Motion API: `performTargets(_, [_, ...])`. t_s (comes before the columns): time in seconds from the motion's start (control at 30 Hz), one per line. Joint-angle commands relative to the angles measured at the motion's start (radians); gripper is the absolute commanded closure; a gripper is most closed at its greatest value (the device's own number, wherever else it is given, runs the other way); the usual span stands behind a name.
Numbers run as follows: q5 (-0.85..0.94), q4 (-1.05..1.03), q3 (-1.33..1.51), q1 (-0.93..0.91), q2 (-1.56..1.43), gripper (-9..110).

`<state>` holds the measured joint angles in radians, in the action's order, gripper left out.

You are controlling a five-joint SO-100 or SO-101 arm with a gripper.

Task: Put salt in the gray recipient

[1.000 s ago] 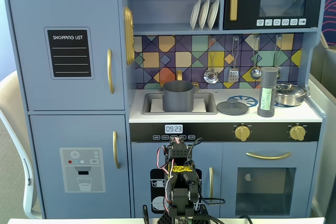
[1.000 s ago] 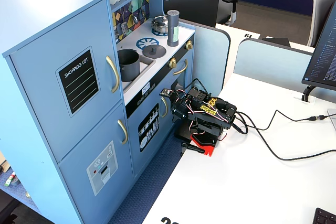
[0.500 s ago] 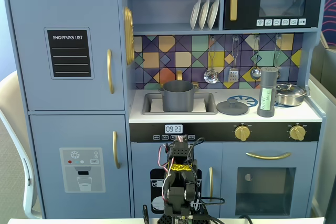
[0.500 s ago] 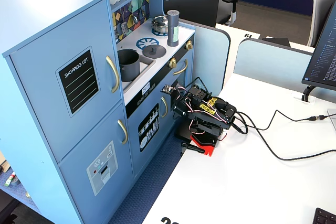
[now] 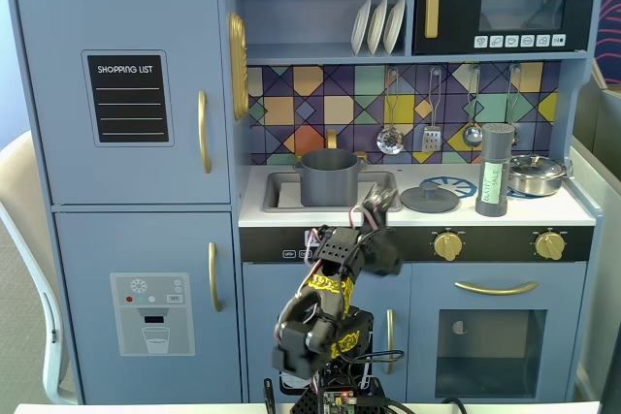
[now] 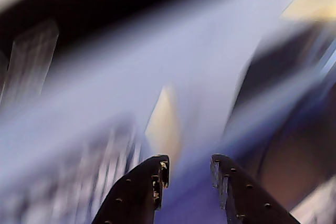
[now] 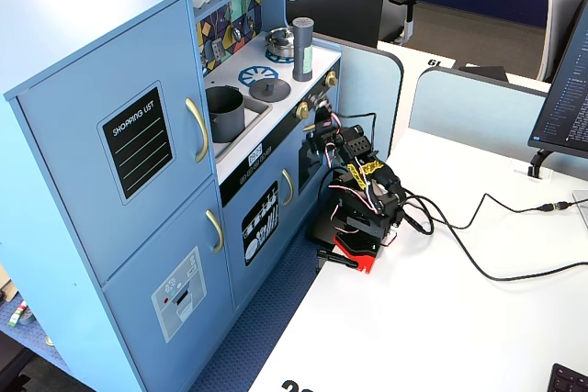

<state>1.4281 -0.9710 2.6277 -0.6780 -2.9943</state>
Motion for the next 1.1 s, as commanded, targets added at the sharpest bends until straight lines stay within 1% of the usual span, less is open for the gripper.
performTargets(0.0, [0.034, 0.305, -0.081, -0.132, 0.067, 101])
performTargets(0.27, [0.092, 0.549, -0.229, -0.176, 0.215, 101])
performTargets(0.47, [0.124, 0.615, -0.321, -0.202, 0.325, 101])
performTargets(0.57, [0.12, 0.65, -0.342, -0.222, 0.359, 95])
performTargets(0.67, [0.071, 0.716, -0.344, -0.241, 0.38, 81])
performTargets(0.77, [0.054, 0.801, -0.342, -0.259, 0.419, 70])
performTargets(1.07, [0.032, 0.919, -0.417, -0.276, 0.578, 58])
